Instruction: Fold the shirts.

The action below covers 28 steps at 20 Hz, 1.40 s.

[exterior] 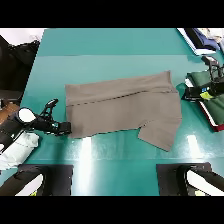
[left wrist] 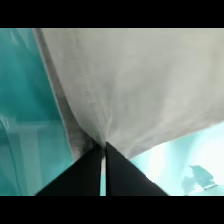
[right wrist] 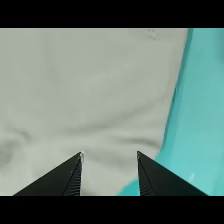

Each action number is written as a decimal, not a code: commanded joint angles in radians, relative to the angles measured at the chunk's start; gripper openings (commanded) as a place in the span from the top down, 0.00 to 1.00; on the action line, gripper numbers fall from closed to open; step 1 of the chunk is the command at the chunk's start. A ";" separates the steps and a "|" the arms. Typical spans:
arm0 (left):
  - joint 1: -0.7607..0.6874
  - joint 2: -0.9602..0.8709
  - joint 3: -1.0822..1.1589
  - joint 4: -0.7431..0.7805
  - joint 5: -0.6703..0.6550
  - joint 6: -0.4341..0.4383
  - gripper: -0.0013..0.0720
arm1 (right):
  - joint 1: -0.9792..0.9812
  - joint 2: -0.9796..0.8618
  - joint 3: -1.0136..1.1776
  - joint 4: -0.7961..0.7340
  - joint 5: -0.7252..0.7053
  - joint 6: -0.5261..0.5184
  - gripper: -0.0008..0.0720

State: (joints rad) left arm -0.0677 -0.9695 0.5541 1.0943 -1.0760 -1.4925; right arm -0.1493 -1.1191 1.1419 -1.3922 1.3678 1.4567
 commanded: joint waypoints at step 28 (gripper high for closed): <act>0.001 0.006 0.098 0.057 -0.177 0.054 0.95 | -0.033 0.004 -0.484 0.084 -0.100 0.034 0.95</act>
State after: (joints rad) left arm -0.0677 -0.9653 0.6483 1.1507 -1.2438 -1.4395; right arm -0.1829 -1.1179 0.6395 -1.2968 1.2362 1.4891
